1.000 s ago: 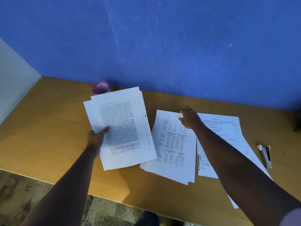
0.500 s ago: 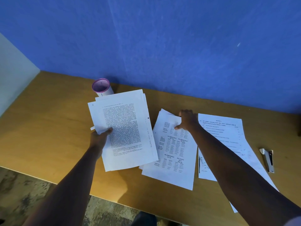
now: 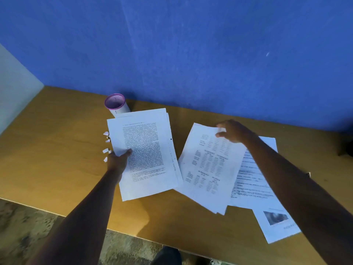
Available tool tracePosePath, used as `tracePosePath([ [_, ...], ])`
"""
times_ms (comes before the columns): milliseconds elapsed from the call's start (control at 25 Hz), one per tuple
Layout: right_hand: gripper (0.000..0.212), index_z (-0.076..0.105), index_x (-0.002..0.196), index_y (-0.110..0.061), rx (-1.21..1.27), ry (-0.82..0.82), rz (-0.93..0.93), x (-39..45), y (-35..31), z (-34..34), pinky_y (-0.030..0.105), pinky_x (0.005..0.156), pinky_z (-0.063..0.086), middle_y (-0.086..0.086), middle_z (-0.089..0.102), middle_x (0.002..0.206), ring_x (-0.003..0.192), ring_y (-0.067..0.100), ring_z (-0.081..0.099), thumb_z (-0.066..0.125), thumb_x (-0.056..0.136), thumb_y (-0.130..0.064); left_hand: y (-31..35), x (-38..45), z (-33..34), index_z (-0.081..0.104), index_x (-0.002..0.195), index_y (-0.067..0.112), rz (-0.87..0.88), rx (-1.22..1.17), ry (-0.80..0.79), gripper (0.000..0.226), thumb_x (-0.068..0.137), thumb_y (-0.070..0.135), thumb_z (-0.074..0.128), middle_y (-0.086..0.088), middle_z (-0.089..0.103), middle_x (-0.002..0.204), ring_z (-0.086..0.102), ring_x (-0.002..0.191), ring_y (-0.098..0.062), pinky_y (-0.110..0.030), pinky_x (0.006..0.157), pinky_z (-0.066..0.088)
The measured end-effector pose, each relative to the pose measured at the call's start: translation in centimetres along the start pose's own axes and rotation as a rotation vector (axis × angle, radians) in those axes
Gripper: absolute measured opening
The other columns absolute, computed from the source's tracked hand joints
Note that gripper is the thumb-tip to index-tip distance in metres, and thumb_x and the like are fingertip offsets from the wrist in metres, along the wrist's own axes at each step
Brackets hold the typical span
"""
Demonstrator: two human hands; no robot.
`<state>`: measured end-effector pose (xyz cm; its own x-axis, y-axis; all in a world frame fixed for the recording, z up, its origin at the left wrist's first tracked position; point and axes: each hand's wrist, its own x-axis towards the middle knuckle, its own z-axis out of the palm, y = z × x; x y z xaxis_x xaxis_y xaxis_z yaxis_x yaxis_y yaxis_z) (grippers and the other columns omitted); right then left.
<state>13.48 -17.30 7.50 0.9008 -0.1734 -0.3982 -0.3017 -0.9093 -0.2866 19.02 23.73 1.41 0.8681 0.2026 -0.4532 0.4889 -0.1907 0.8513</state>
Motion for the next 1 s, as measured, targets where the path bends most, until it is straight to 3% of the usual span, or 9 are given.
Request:
tracePosePath([
  [160,0.057,0.05,0.14,-0.021,0.003,-0.031,0.029,-2.3,1.7,-6.1,0.037,0.107,0.035,0.003,0.044,0.149,0.134,0.025,0.045,0.068,0.089,-0.039,-0.3,-1.1,2.1,0.052,0.134,0.003,-0.004,0.088,-0.046,0.056,0.086,0.018,0.076,-0.004,0.058,0.131,0.055,0.118,-0.028,-0.041,0.099,0.045],
  [280,0.04,0.06,0.128,-0.026,-0.022,-0.102,-0.005,-3.7,1.5,-8.9,0.032,0.085,0.046,-0.002,0.058,0.132,0.112,0.02,0.059,0.067,0.09,-0.039,-1.1,-2.4,4.6,0.055,0.13,0.001,-0.017,0.136,-0.14,0.05,0.086,0.014,0.076,-0.007,0.06,0.128,0.057,0.113,-0.028,-0.037,0.091,0.045],
  [360,0.029,0.065,0.118,-0.023,-0.039,-0.145,-0.046,-4.2,0.8,-9.8,0.025,0.067,0.045,-0.001,0.068,0.116,0.094,0.017,0.064,0.066,0.091,-0.035,-1.6,-3.3,6.4,0.059,0.126,-0.001,-0.016,0.164,-0.213,0.045,0.085,0.012,0.076,-0.011,0.064,0.123,0.06,0.107,-0.029,-0.034,0.088,0.044],
  [400,0.027,0.066,0.116,-0.022,-0.04,-0.161,-0.066,-4.3,0.4,-10.0,0.024,0.065,0.045,-0.001,0.07,0.112,0.09,0.016,0.065,0.066,0.091,-0.034,-1.9,-3.8,7.2,0.061,0.124,-0.001,-0.011,0.178,-0.244,0.044,0.085,0.011,0.076,-0.012,0.065,0.123,0.061,0.105,-0.029,-0.034,0.088,0.046],
  [520,0.025,0.065,0.115,-0.026,-0.036,-0.197,-0.093,-4.3,-1.5,-9.6,0.028,0.07,0.045,-0.006,0.068,0.113,0.093,0.014,0.064,0.064,0.093,-0.037,-2.5,-4.7,9.4,0.062,0.125,-0.002,-0.053,0.206,-0.298,0.044,0.085,0.01,0.076,-0.016,0.066,0.126,0.063,0.102,-0.029,-0.035,0.088,0.049],
  [720,0.042,0.052,0.135,-0.02,-0.163,-0.256,-0.161,-1.3,-4.8,-4.9,0.036,0.102,0.039,0.002,0.051,0.141,0.127,0.023,0.049,0.056,0.097,-0.037,-3.4,-5.5,11.4,0.06,0.131,0.003,-0.127,0.279,-0.403,0.052,0.085,0.023,0.075,-0.01,0.065,0.127,0.061,0.102,-0.028,-0.035,0.083,0.046],
  [800,0.047,0.046,0.142,-0.022,-0.122,-0.29,-0.131,0.2,-5.5,-1.6,0.038,0.105,0.039,0.003,0.045,0.149,0.131,0.024,0.046,0.054,0.098,-0.034,-3.4,-5.8,11.7,0.059,0.133,0.007,-0.15,0.264,-0.379,0.052,0.089,0.034,0.069,-0.008,0.064,0.13,0.06,0.105,-0.027,-0.035,0.084,0.046],
  [920,0.052,0.035,0.149,-0.024,-0.051,-0.225,-0.074,1.6,-6.2,2.9,0.042,0.106,0.037,0.007,0.039,0.154,0.137,0.03,0.042,0.051,0.1,-0.031,-3.2,-6.3,12.5,0.048,0.142,0.01,-0.173,0.134,-0.308,0.059,0.101,0.051,0.04,0.005,0.051,0.14,0.054,0.123,-0.028,-0.034,0.094,0.042],
  [1000,0.051,0.034,0.149,-0.02,-0.033,-0.159,-0.062,2.2,-6.4,4.8,0.043,0.109,0.033,0.013,0.041,0.152,0.137,0.035,0.041,0.049,0.102,-0.029,-2.7,-6.9,12.6,0.05,0.14,0.011,-0.155,0.076,-0.321,0.055,0.1,0.049,0.044,0.01,0.049,0.126,0.055,0.123,-0.027,-0.03,0.087,0.042],
])
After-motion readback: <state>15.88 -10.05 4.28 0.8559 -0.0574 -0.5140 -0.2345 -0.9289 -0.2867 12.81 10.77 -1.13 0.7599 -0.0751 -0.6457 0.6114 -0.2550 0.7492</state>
